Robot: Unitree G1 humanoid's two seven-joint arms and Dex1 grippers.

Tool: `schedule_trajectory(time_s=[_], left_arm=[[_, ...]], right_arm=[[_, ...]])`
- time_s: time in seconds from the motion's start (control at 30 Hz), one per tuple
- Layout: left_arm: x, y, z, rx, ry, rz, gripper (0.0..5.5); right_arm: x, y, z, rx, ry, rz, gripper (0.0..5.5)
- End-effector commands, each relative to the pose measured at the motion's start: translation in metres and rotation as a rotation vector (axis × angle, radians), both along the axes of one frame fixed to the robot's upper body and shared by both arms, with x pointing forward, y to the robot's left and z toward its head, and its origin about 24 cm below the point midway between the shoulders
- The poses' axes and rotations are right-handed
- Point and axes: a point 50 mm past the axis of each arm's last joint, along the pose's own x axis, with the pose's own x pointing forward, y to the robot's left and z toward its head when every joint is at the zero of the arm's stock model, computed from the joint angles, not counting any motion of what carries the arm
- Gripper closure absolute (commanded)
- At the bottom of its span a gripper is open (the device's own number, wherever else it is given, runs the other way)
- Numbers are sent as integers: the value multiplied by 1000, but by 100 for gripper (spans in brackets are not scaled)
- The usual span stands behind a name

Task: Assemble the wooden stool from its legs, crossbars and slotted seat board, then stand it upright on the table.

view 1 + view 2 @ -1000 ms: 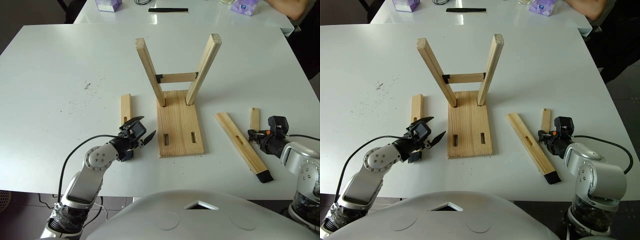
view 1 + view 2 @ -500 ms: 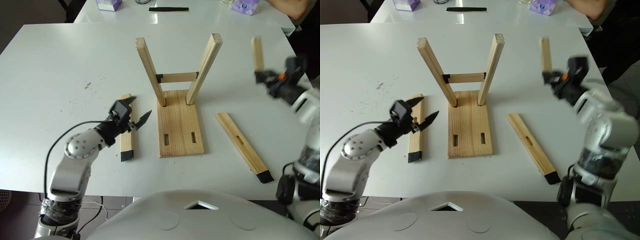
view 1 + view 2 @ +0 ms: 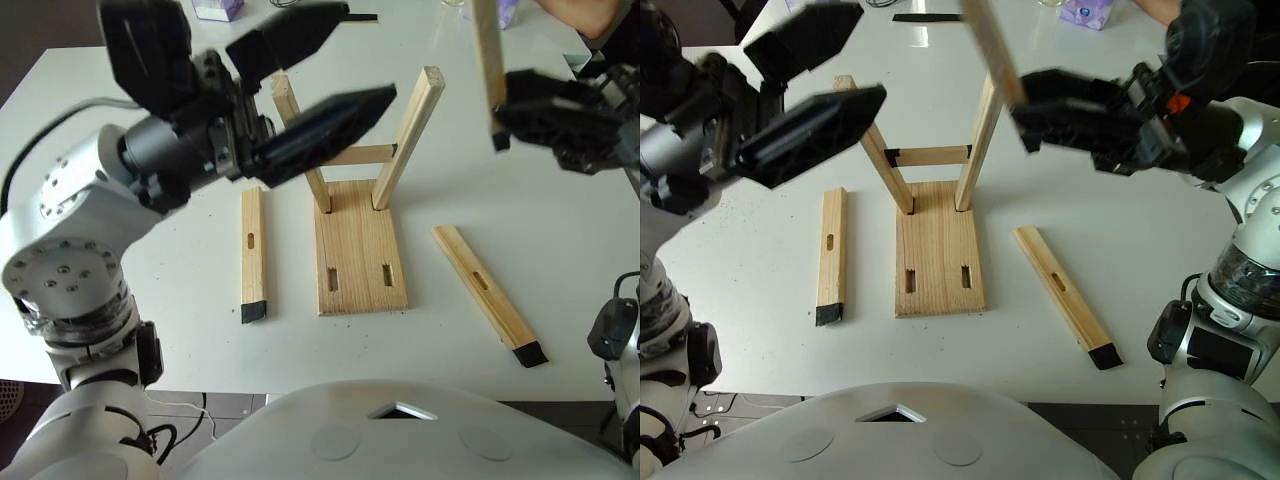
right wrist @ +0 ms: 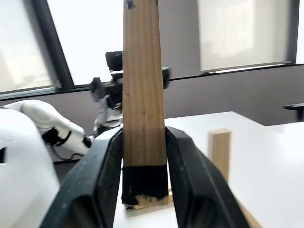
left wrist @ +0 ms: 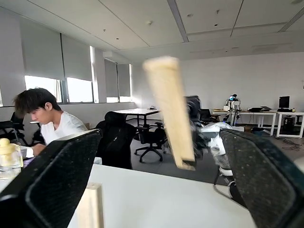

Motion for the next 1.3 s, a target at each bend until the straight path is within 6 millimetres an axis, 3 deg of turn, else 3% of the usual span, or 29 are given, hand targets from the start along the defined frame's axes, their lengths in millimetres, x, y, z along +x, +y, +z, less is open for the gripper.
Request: schedule_trajectory(time_s=[0.03, 0.37, 0.57, 1.13, 1.3], left_arm=[[-1, -7, -6, 25, 95, -97, 97], [-13, -17, -17, 132, 56, -202, 97], [-16, -24, -24, 179, 23, -211, 171], [-8, -21, -38, 231, 5, -144, 419], [-5, -20, -42, 239, 9, -122, 419]], right_arm=[[1, 12, 3, -43, -29, 95, 421], [13, 31, -19, -141, 6, 175, 421], [23, 36, -29, -158, 4, 153, 421], [26, 33, -34, -198, -53, 112, 421], [25, 32, -37, -217, -79, 108, 421]])
